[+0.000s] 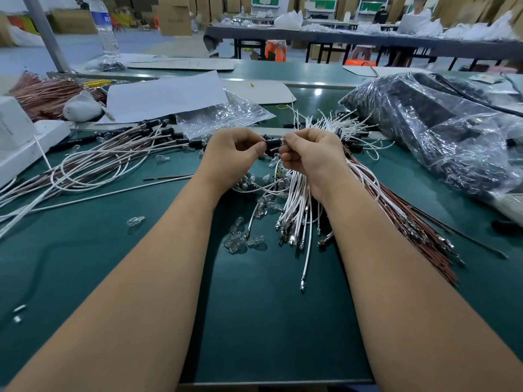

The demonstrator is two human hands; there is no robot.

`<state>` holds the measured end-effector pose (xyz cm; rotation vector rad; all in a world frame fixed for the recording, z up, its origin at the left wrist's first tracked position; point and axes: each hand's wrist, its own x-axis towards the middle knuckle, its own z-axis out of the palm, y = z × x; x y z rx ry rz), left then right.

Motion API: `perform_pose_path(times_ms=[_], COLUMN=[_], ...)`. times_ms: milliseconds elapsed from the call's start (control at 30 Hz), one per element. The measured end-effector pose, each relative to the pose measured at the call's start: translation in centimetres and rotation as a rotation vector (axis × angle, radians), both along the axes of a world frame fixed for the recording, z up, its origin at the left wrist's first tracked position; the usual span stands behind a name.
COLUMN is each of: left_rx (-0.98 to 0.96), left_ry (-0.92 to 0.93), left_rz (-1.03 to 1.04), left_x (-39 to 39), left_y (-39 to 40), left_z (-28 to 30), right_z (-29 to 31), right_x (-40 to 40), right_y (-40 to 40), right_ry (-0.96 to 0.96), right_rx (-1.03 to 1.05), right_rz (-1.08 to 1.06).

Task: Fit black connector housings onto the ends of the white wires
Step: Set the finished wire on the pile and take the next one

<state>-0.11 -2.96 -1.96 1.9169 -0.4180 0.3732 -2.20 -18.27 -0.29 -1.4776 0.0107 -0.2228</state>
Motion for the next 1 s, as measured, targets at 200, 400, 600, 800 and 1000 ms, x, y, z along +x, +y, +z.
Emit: perform_pose_path(times_ms=[200, 400, 600, 800, 1000], left_rx=[-0.006, -0.036, -0.014, -0.005, -0.026], left_ry=[-0.03, -0.003, 0.019, 0.048, 0.083], left_rz=[0.014, 0.012, -0.005, -0.009, -0.019], left_x=[-0.2, -0.17, -0.04, 0.12, 0.32], left_y=[-0.43, -0.48, -0.34, -0.58, -0.49], left_z=[0.1, 0.19, -0.11, -0.59, -0.69], right_z=[-0.11, -0.3, -0.52, -0.73, -0.69], right_x=[0.18, 0.2, 0.26, 0.54, 0.44], right_y=[0.12, 0.11, 0.14, 0.32, 0.2], right_ry=[0.004, -0.009, -0.034, -0.022, -0.013], right_rx=[0.025, 0.004, -0.078, -0.188, -0.231], right_rz=[-0.008, 0.0, -0.02, -0.048, -0.038])
